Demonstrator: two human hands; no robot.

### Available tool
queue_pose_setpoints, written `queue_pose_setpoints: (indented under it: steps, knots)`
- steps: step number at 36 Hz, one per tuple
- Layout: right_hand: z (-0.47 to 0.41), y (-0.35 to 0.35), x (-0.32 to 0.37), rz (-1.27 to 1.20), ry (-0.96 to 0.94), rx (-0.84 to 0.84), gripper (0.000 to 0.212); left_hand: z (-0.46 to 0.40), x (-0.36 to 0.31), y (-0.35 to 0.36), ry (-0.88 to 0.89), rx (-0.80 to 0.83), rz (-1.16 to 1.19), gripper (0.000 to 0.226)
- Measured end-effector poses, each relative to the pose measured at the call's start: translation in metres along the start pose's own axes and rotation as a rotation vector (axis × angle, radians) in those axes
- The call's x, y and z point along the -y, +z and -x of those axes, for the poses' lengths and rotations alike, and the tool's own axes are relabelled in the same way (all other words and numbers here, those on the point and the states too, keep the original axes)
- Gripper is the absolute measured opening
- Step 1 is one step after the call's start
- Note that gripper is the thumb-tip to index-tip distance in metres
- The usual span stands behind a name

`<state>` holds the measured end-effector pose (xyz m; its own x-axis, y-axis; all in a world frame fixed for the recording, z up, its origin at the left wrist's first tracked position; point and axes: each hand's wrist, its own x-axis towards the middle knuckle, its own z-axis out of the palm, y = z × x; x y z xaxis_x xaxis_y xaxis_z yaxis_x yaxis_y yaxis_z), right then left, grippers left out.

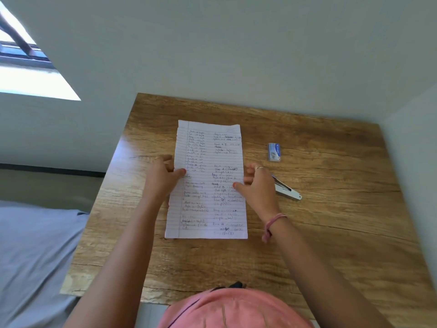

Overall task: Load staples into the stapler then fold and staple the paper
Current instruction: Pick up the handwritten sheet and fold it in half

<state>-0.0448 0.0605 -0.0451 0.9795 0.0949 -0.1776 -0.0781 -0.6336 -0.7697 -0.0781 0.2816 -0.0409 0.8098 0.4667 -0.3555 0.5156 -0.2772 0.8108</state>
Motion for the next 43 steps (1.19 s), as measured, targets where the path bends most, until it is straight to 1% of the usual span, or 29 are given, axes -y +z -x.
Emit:
queue_pose_setpoints:
  steps: [4, 7, 9, 11, 13, 15, 18, 20, 23, 29, 34, 36, 39, 43]
  knots:
    - [-0.001, 0.003, 0.002, 0.056, -0.023, 0.039, 0.058, 0.000, 0.003, -0.001, 0.022, 0.099, 0.071, 0.058]
    - [-0.003, 0.001, 0.004, 0.058, -0.029, 0.068, 0.057, 0.002, 0.005, 0.001, 0.126, 0.129, 0.087, 0.059]
    - [-0.003, -0.001, 0.005, 0.039, -0.032, 0.083, 0.053, 0.006, 0.005, 0.002, 0.183, 0.133, 0.099, 0.056]
    - [-0.003, -0.004, 0.007, -0.009, -0.035, 0.085, 0.044, 0.008, 0.008, 0.001, 0.208, 0.120, 0.126, 0.047]
    - [-0.005, -0.009, 0.009, -0.082, -0.022, 0.094, 0.035, 0.008, 0.009, -0.003, 0.235, 0.103, 0.106, 0.029]
    - [-0.008, -0.015, 0.012, -0.226, 0.033, 0.128, 0.029, 0.008, 0.008, -0.007, 0.256, 0.115, 0.141, 0.024]
    - [-0.010, -0.025, 0.017, -0.495, 0.132, 0.213, 0.027, 0.011, 0.003, -0.013, 0.226, 0.139, 0.285, 0.019]
    - [-0.010, -0.030, 0.019, -0.570, 0.148, 0.262, 0.028, 0.011, -0.001, -0.017, 0.251, 0.123, 0.267, 0.014]
    - [-0.008, -0.036, 0.021, -0.573, 0.111, 0.279, 0.029, 0.015, -0.007, -0.021, 0.262, 0.194, 0.266, 0.018]
    - [-0.003, -0.046, 0.018, -0.620, 0.056, 0.243, 0.026, 0.023, -0.013, -0.031, 0.263, 0.281, 0.232, 0.022]
    - [0.003, -0.053, 0.014, -0.623, 0.003, 0.249, 0.025, 0.028, -0.016, -0.034, 0.318, 0.199, 0.107, 0.025]
    - [0.005, -0.057, 0.014, -0.591, -0.033, 0.255, 0.027, 0.032, -0.018, -0.034, 0.333, 0.180, 0.095, 0.026]
    - [0.007, -0.064, 0.011, -0.576, -0.060, 0.279, 0.033, 0.039, -0.022, -0.035, 0.358, 0.150, 0.085, 0.034]
    - [0.012, -0.073, 0.009, -0.552, -0.070, 0.300, 0.039, 0.047, -0.026, -0.036, 0.372, 0.111, 0.066, 0.033]
